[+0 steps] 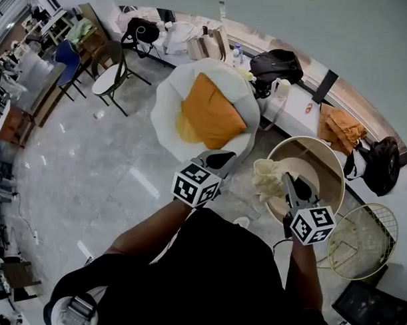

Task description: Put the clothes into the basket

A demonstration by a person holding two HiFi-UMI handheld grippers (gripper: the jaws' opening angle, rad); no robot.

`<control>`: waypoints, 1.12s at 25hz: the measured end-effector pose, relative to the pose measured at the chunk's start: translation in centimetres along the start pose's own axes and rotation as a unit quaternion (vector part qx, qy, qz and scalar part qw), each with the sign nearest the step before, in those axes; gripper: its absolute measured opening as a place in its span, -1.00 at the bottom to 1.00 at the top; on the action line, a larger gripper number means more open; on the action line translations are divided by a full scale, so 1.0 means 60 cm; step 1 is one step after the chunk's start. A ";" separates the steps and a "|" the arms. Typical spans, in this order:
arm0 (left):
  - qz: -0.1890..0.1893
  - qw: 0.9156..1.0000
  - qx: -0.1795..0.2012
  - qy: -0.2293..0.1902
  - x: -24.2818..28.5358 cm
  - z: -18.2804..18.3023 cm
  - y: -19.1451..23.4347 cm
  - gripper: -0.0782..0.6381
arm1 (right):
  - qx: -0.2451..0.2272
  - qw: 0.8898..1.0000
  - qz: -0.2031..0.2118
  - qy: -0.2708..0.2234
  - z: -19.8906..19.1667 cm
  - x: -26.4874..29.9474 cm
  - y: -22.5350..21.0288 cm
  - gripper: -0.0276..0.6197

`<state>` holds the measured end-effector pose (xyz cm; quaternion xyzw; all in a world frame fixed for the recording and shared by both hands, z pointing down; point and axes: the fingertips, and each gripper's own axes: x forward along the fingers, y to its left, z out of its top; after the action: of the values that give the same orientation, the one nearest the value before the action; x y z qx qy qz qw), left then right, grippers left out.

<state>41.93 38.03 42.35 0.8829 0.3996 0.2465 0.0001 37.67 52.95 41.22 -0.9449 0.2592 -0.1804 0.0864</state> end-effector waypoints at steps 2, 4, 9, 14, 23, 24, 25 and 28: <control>0.010 1.000 -0.008 0.001 -0.017 -0.009 0.014 -0.78 | 0.000 1.000 0.014 0.006 -0.007 0.015 0.024 -0.79; 0.020 1.000 -0.017 0.000 -0.038 -0.019 0.029 -0.78 | -0.002 0.999 0.029 0.016 -0.015 0.031 0.051 -0.79; 0.048 0.998 -0.036 -0.006 -0.100 -0.051 0.071 -0.78 | -0.014 0.997 0.066 0.038 -0.041 0.078 0.126 -0.79; 0.083 0.995 -0.061 -0.010 -0.209 -0.103 0.118 -0.78 | -0.021 0.993 0.099 0.056 -0.063 0.123 0.225 -0.79; 0.173 0.977 -0.120 -0.028 -0.463 -0.231 0.207 -0.78 | -0.044 0.981 0.173 0.079 -0.104 0.184 0.459 -0.79; 0.180 0.975 -0.125 -0.032 -0.492 -0.249 0.215 -0.78 | -0.047 0.979 0.181 0.082 -0.115 0.190 0.490 -0.79; 0.186 0.973 -0.129 -0.035 -0.519 -0.267 0.221 -0.78 | -0.051 0.977 0.189 0.085 -0.127 0.195 0.521 -0.79; 0.208 0.967 -0.140 -0.047 -0.587 -0.309 0.234 -0.78 | -0.065 0.970 0.216 0.093 -0.155 0.204 0.600 -0.79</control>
<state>24.07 0.00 46.07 0.9483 0.1683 0.2529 0.0917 27.34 15.32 44.16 -0.8490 0.4756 -0.2274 0.0369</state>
